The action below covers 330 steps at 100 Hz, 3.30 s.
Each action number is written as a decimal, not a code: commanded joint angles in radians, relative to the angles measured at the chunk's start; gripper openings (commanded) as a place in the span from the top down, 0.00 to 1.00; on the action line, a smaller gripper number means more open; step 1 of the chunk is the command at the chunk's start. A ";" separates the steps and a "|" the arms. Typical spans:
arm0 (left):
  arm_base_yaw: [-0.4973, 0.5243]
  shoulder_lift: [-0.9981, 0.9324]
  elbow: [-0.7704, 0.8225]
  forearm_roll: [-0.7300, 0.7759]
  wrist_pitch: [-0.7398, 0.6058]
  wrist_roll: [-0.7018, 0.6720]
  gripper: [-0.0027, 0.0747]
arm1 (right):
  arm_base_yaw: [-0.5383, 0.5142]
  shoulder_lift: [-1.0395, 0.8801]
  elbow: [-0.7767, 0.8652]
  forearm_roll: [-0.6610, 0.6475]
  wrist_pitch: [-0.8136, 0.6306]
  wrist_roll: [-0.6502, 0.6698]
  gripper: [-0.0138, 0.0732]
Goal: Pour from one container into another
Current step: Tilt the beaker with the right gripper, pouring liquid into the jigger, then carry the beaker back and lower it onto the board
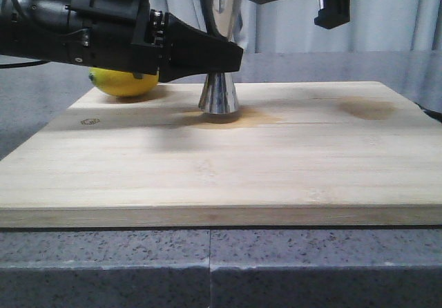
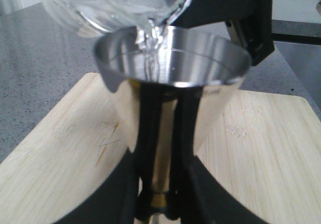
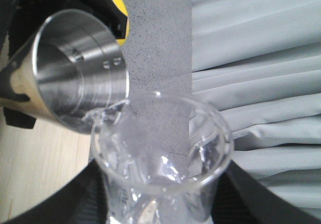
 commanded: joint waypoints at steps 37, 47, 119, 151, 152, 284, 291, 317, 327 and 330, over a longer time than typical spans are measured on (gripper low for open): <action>-0.009 -0.039 -0.028 -0.082 0.116 -0.007 0.99 | -0.001 -0.042 -0.052 0.011 0.015 -0.005 0.51; -0.009 -0.039 -0.028 -0.082 0.116 -0.007 0.99 | -0.001 -0.042 -0.062 0.011 0.007 -0.005 0.51; -0.009 -0.039 -0.028 -0.082 0.116 -0.007 0.99 | -0.001 -0.042 -0.062 -0.057 0.007 -0.005 0.51; -0.009 -0.039 -0.028 -0.082 0.116 -0.007 0.99 | -0.001 -0.042 -0.064 -0.070 0.006 -0.005 0.51; -0.009 -0.039 -0.028 -0.082 0.116 -0.007 0.99 | -0.001 -0.042 -0.064 -0.070 0.006 -0.005 0.51; -0.009 -0.039 -0.028 -0.082 0.116 -0.007 0.99 | -0.013 -0.042 -0.064 0.253 0.011 0.084 0.51; -0.009 -0.039 -0.028 -0.082 0.116 -0.008 0.99 | -0.037 -0.042 -0.064 0.276 0.004 0.129 0.51; -0.009 -0.039 -0.028 -0.082 0.116 -0.008 0.99 | -0.190 -0.042 -0.055 0.333 -0.176 0.357 0.51; -0.009 -0.039 -0.028 -0.082 0.116 -0.008 0.99 | -0.271 -0.042 -0.025 0.344 -0.284 0.427 0.51; -0.009 -0.039 -0.028 -0.082 0.116 -0.008 0.99 | -0.300 -0.042 -0.013 0.353 -0.312 0.438 0.51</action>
